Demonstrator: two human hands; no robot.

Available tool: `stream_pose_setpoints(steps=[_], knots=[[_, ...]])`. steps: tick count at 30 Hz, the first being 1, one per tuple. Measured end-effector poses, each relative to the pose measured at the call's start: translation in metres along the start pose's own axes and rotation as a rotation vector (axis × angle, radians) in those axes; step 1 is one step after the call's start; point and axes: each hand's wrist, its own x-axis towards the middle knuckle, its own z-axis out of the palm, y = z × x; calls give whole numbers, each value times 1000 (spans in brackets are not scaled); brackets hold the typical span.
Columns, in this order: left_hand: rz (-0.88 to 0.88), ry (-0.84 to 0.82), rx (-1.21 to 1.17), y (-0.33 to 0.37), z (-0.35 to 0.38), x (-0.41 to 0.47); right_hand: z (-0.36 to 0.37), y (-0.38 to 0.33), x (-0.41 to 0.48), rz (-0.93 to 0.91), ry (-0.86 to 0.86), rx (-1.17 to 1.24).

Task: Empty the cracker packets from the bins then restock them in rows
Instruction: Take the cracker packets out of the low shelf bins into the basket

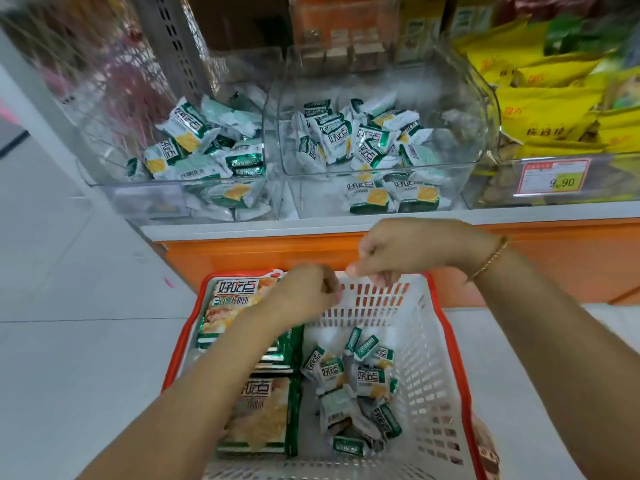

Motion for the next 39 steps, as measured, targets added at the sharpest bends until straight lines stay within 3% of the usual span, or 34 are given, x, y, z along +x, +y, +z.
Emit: stream_pose_setpoints(steps=[3, 7, 11, 15, 18, 23, 30, 34, 39], knots=[[128, 261, -55, 34, -64, -11, -57, -39, -26, -36, 97, -108], [243, 464, -4, 48, -117, -18, -107, -39, -6, 36, 346, -263], [122, 749, 127, 37, -146, -2, -121, -14, 28, 285, 365, -385], [-17, 633, 173, 25, -149, 13, -116, 4, 53, 506, 261, -427], [-62, 525, 118, 18, -151, 20, -120, 2, 57, 555, 170, -476], [-23, 508, -4, 14, -157, 22, -142, 14, 63, 584, 215, -251], [25, 461, 15, 11, -162, 18, -133, 17, 72, 573, 189, -484], [33, 425, 27, 9, -167, 18, -148, 11, 64, 553, 177, -394], [20, 418, 30, 8, -170, 22, -166, -11, 59, 308, 422, -106]])
